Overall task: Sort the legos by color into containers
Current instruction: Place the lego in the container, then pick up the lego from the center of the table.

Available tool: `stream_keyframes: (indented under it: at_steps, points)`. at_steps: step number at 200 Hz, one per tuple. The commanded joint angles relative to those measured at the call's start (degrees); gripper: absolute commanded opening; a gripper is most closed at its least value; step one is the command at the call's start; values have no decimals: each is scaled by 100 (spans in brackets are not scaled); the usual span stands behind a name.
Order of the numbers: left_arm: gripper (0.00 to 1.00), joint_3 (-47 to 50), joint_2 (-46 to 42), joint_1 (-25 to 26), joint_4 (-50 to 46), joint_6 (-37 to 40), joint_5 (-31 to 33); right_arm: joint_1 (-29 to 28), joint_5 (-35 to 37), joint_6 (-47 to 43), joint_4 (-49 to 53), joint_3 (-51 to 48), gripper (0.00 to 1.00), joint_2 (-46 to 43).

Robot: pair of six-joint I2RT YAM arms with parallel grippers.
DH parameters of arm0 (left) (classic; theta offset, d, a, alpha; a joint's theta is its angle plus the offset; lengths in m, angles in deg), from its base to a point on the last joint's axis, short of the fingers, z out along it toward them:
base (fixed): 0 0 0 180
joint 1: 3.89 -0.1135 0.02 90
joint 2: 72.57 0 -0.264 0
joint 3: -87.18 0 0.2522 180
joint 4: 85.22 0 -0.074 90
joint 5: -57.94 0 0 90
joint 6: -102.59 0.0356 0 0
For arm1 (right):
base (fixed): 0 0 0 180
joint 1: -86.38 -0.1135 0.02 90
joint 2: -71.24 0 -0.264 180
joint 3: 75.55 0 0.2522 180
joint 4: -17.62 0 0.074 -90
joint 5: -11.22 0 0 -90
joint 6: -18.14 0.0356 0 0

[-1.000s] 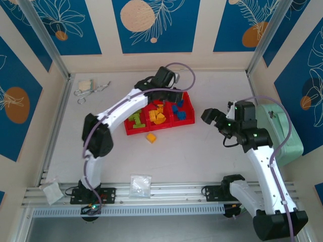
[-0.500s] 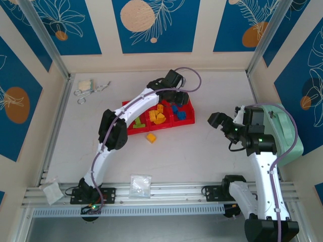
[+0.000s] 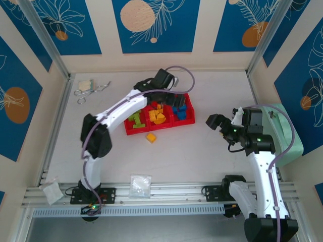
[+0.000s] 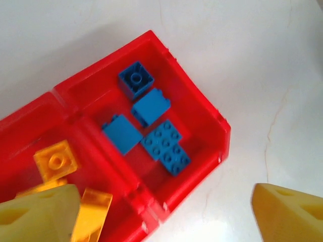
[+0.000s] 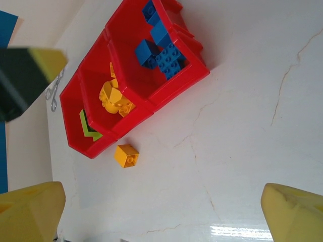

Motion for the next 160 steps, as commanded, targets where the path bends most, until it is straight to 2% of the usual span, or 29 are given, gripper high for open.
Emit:
stream_keyframes:
  at_steps: [1, 49, 74, 109, 160]
  points:
    - [98, 1091, -888, 3, 74, -120, 143, 18, -377, 28, -81, -148, 100, 118]
    - [99, 3721, -2375, 108, 238, -1163, 536, -331, -494, 156, -380, -165, 100, 641]
    - [99, 4545, -2682, 165, 521, -2281, 830, -684, -368, 257, -487, -81, 99, 1104]
    - [99, 4609, -2464, 561, 504, -3612, 1612, -1292, -141, 219, -546, 177, 99, 1557]
    - [99, 4291, -1596, 661, 455, -5071, 1997, -1625, 83, -231, -148, 493, 99, 1683]
